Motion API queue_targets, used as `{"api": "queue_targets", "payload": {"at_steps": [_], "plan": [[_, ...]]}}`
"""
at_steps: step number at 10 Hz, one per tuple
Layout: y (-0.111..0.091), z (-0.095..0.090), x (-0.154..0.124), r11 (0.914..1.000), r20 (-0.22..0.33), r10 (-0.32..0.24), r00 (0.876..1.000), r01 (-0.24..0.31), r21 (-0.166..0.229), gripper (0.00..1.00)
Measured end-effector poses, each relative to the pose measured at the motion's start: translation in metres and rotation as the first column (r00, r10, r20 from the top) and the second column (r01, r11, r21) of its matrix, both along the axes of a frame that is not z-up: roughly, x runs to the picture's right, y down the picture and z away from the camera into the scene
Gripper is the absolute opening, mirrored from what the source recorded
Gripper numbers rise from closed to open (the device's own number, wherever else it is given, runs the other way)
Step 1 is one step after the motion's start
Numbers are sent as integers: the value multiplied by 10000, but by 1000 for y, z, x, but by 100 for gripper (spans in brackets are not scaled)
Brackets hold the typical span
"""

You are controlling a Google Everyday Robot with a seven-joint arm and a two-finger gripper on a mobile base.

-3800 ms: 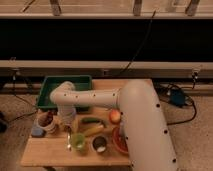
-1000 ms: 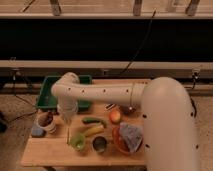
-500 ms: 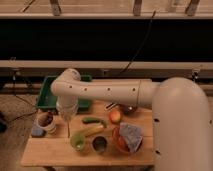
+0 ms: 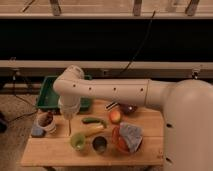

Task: Place fork in plastic cup

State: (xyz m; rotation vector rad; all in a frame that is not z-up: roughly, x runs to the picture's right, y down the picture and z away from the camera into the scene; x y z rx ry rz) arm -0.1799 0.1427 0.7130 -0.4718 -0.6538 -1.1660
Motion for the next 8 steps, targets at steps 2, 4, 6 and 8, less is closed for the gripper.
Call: {"api": "queue_targets", "payload": {"at_steps": [2,4,6,8], "plan": [[-5,-14,2,9998,127,34,9999,-36,196,0],[-10,-26,6,9993,216,75,9997,-83,377,0],[-12,-32,9,9989,276,97,9996,-109,447,0],[-11,-35,12,9991,310,108,9995,-120,405,0]]}}
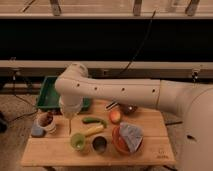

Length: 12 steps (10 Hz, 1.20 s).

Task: Place fork in plastic cup

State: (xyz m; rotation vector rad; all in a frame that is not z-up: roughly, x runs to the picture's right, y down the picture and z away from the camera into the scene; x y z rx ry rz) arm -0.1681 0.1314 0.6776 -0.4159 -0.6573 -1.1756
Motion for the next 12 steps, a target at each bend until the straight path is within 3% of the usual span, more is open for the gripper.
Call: {"api": "queue_targets", "payload": {"at_steps": [12], "plan": [[7,5,31,9981,-302,194,9994,-212,-587,0]]}}
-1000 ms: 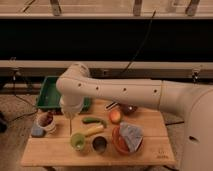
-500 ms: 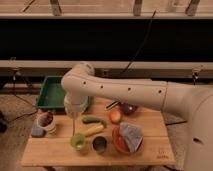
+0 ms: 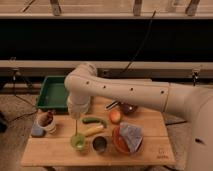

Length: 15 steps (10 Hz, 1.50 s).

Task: Place fork in plastic cup

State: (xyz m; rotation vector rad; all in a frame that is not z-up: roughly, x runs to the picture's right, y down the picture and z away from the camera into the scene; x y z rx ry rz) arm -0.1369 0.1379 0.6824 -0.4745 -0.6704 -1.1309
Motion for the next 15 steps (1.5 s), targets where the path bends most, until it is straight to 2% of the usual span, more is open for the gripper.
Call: {"api": "queue_targets", "payload": {"at_steps": [6,8,14,15], "plan": [[21,3,6,9997,-105,170,9998,-172,-183,0],[28,7,7,9996,-211,193,9996,-198,-221,14],[49,22,5,9991,-493,11,9988,-33,-431,75],[53,24,4,9988,-521,-31,9986,5,-492,80]]}}
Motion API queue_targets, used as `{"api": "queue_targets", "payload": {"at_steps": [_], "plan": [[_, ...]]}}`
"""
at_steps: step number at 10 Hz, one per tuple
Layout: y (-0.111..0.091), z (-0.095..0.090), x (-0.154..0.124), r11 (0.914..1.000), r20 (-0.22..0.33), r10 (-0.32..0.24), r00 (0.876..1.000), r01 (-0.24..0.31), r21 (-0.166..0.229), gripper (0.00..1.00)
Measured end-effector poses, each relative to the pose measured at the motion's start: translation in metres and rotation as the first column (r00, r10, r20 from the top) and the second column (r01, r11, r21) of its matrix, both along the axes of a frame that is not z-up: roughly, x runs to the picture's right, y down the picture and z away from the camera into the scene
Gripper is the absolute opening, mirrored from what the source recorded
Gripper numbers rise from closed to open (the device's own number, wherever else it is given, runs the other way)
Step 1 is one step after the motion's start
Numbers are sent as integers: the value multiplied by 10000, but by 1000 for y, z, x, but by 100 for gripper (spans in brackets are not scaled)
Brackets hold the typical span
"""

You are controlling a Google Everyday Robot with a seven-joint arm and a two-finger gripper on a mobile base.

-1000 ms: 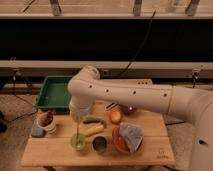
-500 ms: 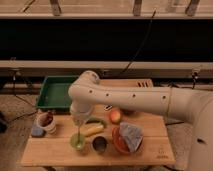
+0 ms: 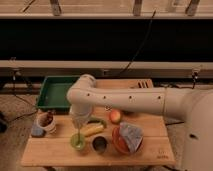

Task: Place fork in plastic cup

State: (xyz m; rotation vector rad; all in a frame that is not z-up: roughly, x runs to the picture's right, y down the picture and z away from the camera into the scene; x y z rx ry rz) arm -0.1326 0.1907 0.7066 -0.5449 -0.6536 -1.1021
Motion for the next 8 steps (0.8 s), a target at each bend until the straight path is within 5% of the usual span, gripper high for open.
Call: {"api": "queue_targets", "payload": {"at_steps": [8], "plan": [[18,13,-18,9972,554,-160,9983,200,-722,80]]}}
